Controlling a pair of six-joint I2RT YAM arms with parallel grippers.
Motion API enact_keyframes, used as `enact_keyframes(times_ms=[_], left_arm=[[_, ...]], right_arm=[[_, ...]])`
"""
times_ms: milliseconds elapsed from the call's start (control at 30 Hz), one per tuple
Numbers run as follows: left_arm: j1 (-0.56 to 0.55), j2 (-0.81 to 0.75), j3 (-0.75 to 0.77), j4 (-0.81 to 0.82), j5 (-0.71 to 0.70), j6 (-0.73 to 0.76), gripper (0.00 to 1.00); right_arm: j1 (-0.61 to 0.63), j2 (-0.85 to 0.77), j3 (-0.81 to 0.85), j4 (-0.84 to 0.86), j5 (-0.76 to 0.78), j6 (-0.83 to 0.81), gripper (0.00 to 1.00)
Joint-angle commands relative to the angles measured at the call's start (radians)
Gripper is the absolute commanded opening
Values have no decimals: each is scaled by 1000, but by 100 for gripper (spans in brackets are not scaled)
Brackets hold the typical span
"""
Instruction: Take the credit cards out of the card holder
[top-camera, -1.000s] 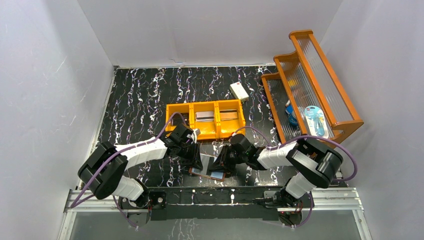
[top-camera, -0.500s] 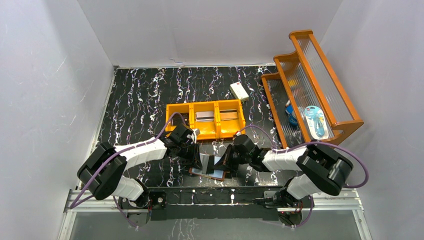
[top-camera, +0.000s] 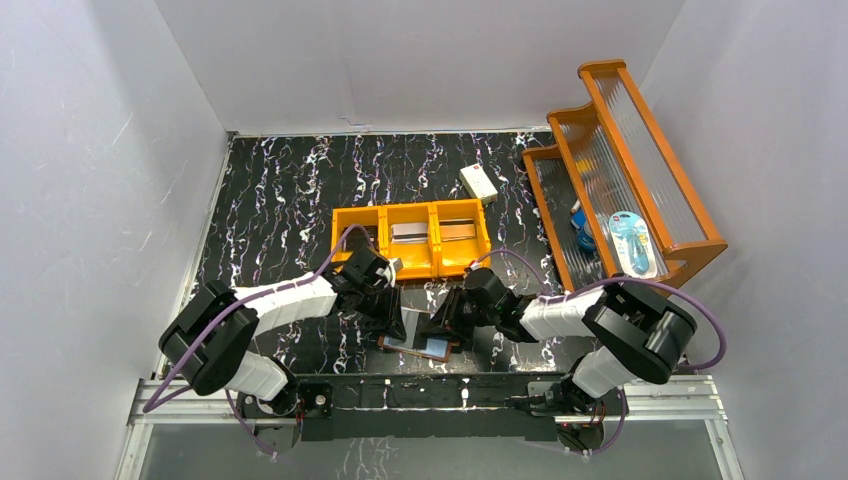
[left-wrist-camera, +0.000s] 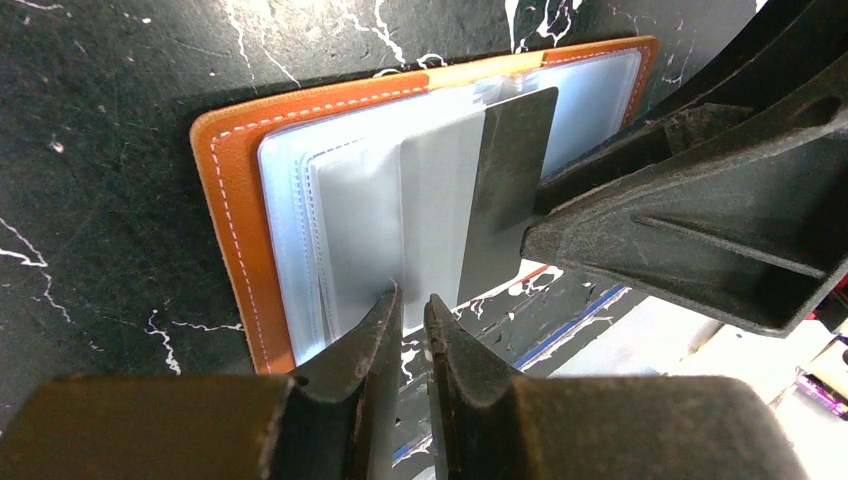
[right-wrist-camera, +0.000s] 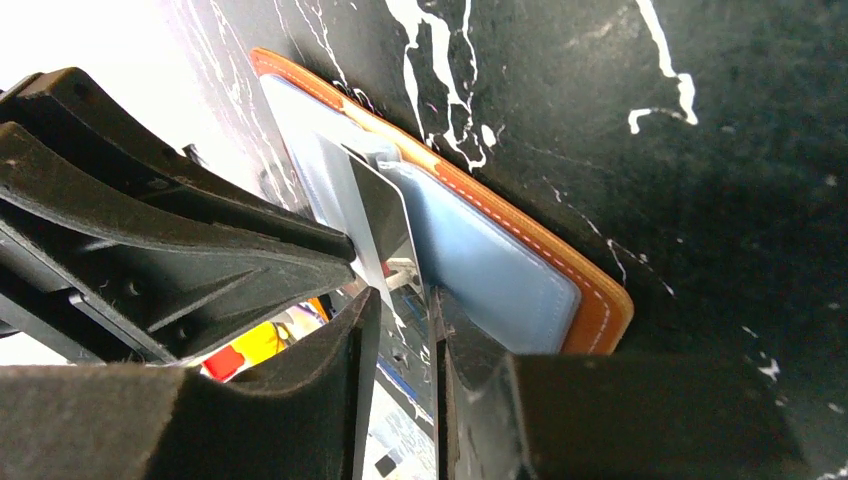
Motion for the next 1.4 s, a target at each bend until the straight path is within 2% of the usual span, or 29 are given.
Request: enact_keyframes(times_ms=[0,667,1067,1233,1367], left_arm=[[-13,38,-17,-66,-48,32,14],[-23,56,-10,-66,-45,35,12],[-24,37,-10,-66,-57,28,11],[-23,38,-10,-66,-59,27,11],[-23,40,-4,-66,-58,29,11]], right_arm=[[-8,28,20,74,24,-16,34],[-9,143,-48,464,-21,30,26],[-6,103,-23,366,-79,-81,19],[-6,81,29,255,-104,-163,23],[-6,102,40,269,-130,-163,25]])
